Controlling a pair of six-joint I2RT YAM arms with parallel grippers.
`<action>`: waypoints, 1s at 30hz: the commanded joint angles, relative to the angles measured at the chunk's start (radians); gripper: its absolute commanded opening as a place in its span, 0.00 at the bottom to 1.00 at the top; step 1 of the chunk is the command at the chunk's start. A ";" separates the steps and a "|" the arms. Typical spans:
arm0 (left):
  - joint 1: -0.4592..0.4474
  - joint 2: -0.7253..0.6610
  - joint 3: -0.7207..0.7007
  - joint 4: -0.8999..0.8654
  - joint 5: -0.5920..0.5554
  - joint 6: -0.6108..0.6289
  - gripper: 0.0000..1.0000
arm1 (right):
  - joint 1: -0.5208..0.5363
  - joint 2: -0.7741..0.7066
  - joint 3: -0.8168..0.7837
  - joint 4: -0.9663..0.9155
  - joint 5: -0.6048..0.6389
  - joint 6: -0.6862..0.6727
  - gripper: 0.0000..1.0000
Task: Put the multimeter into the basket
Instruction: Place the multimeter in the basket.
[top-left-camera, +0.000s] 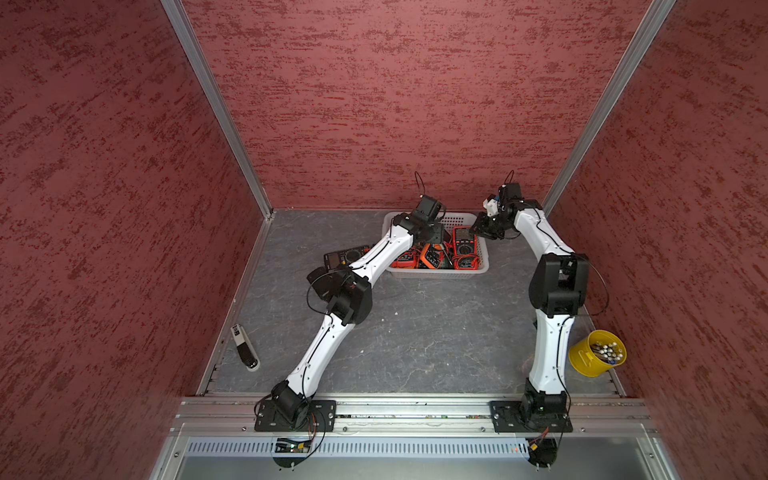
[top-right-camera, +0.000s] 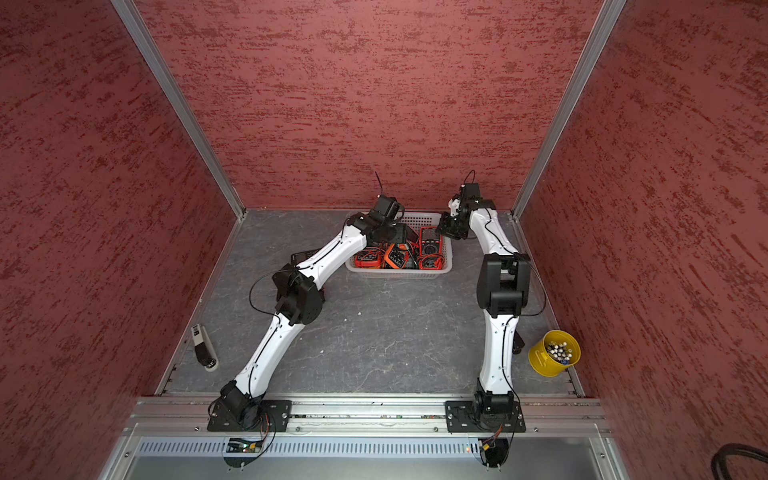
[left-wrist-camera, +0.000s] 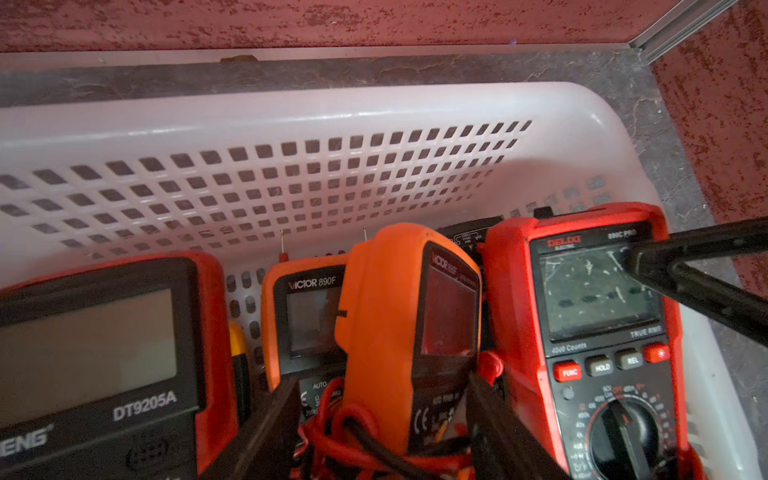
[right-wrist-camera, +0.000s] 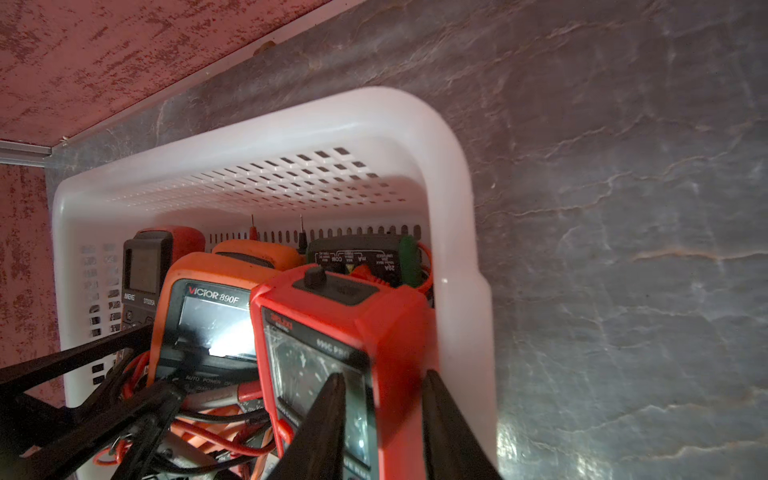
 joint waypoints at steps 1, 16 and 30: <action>0.018 -0.021 -0.003 -0.120 -0.101 -0.018 0.62 | 0.021 -0.034 -0.022 -0.006 -0.006 0.017 0.34; 0.034 -0.074 -0.108 -0.127 -0.150 -0.111 0.23 | 0.021 -0.063 -0.055 0.046 0.009 0.082 0.32; 0.031 -0.076 -0.139 -0.101 -0.115 -0.124 0.23 | 0.099 -0.233 -0.123 0.103 0.167 0.087 0.34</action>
